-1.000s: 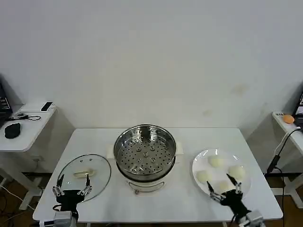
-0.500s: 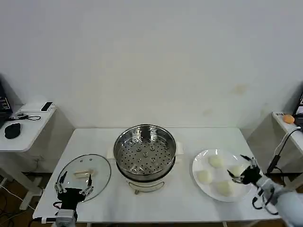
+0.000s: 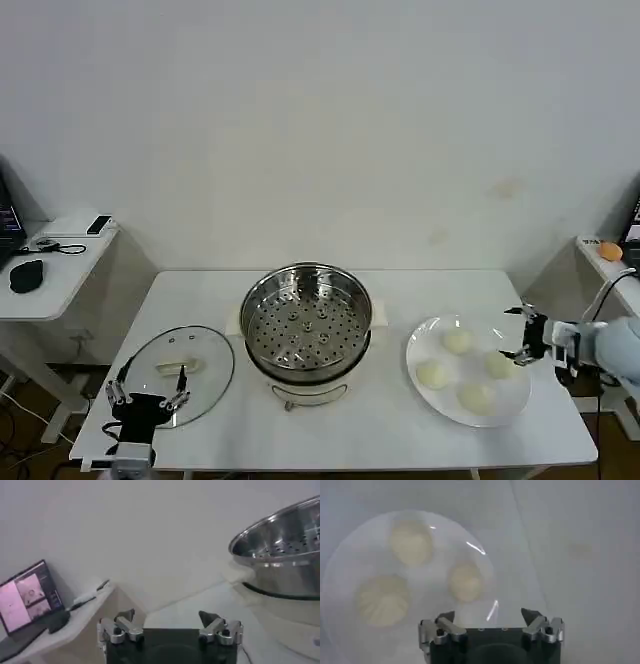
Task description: Take steamed baozi put them in steamer then cover it.
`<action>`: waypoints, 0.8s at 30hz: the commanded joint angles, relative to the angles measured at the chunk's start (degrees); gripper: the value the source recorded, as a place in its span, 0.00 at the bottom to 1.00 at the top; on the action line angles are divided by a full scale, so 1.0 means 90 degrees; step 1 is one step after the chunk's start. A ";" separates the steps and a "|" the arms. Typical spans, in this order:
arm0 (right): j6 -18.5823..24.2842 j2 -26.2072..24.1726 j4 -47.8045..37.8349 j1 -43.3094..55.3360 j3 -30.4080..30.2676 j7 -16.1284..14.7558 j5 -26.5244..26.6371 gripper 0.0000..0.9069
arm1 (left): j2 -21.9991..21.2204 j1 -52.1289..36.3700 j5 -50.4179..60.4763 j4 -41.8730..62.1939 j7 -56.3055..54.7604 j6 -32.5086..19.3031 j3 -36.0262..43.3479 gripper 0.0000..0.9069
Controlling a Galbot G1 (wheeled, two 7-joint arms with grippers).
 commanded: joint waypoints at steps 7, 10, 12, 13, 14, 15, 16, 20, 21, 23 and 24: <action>0.0468 0.0361 -0.1514 0.3174 -0.3502 -0.0821 -0.0144 1.00 | -0.0016 0.0000 0.0078 -0.0033 0.0044 0.0000 -0.0189 1.00; 0.0504 0.0595 -0.1703 0.3262 -0.3647 -0.0777 -0.0155 1.00 | -0.0025 -0.0027 0.0078 0.0000 0.0036 -0.0023 -0.0228 1.00; 0.0530 0.0726 -0.1797 0.3314 -0.3698 -0.0745 -0.0132 1.00 | -0.0027 -0.0036 0.0078 0.0014 0.0038 -0.0030 -0.0239 1.00; 0.0517 0.0825 -0.1866 0.3356 -0.3794 -0.0734 -0.0080 1.00 | -0.0028 -0.0053 0.0082 0.0039 0.0036 -0.0031 -0.0246 1.00; 0.0515 0.0906 -0.1903 0.3373 -0.3831 -0.0733 -0.0073 1.00 | -0.0027 -0.0066 0.0084 0.0056 0.0034 -0.0034 -0.0253 1.00; 0.0518 0.0967 -0.1941 0.3385 -0.3860 -0.0730 -0.0079 1.00 | -0.0027 -0.0068 0.0086 0.0059 0.0035 -0.0037 -0.0260 1.00; 0.0510 0.1094 -0.2001 0.3394 -0.3902 -0.0723 -0.0078 1.00 | -0.0022 -0.0079 0.0086 0.0081 0.0036 -0.0038 -0.0274 1.00; 0.0506 0.1339 -0.2156 0.3424 -0.4035 -0.0704 -0.0105 1.00 | -0.0004 -0.0100 0.0084 0.0124 0.0044 -0.0038 -0.0320 1.00; 0.0500 0.1408 -0.2205 0.3444 -0.4080 -0.0677 -0.0116 1.00 | -0.0003 -0.0108 0.0084 0.0145 0.0045 -0.0040 -0.0333 1.00; 0.0500 0.1528 -0.2319 0.3492 -0.4183 -0.0661 -0.0139 1.00 | 0.0003 -0.0126 0.0085 0.0179 0.0044 -0.0043 -0.0343 1.00; 0.0501 0.1589 -0.2384 0.3507 -0.4210 -0.0654 -0.0165 1.00 | 0.0002 -0.0139 0.0085 0.0202 0.0043 -0.0042 -0.0347 1.00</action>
